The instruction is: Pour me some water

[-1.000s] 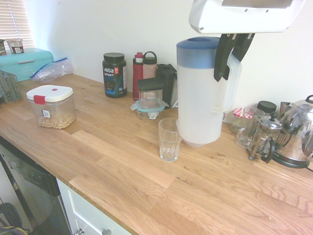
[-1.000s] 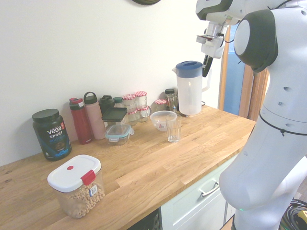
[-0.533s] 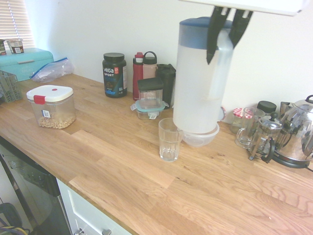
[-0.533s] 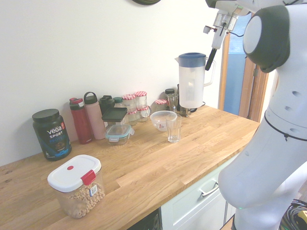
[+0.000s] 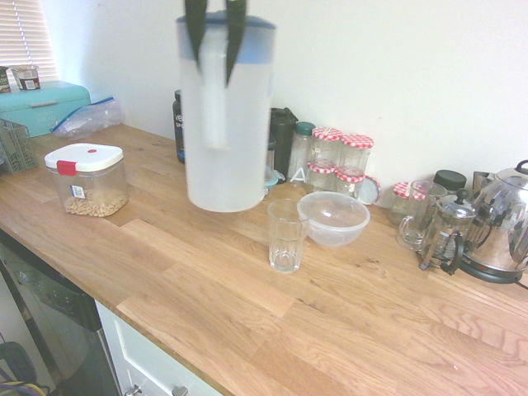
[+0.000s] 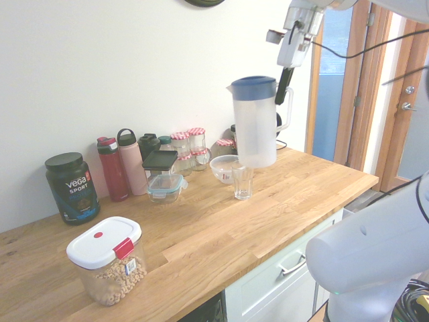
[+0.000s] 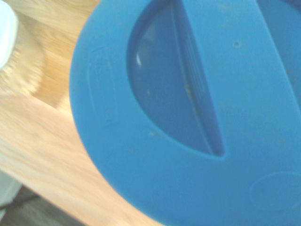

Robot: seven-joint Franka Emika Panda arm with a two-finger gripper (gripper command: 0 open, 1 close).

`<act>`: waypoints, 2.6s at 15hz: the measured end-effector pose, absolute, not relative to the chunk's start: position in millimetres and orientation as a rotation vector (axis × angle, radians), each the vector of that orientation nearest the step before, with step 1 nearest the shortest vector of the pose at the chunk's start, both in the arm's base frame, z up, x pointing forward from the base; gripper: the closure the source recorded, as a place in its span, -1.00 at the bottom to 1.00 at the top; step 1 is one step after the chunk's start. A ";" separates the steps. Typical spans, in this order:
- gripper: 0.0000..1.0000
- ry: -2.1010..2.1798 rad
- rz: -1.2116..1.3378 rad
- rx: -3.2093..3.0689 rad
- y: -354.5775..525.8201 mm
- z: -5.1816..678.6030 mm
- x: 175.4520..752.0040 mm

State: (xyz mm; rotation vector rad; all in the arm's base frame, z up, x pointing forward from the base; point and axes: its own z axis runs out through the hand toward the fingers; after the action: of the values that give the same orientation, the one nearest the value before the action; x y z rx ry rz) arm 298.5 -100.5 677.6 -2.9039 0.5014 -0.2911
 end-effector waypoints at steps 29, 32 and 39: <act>-1.00 1.226 -0.439 -2.708 135.7 491.2 382.0; -1.00 1.223 -0.439 -2.713 135.3 491.3 381.9; -1.00 1.230 -0.319 -2.791 131.2 486.1 374.3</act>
State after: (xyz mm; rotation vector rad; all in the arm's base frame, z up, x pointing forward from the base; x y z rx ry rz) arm 374.3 131.2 486.1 -2.7914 1.2301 -0.3191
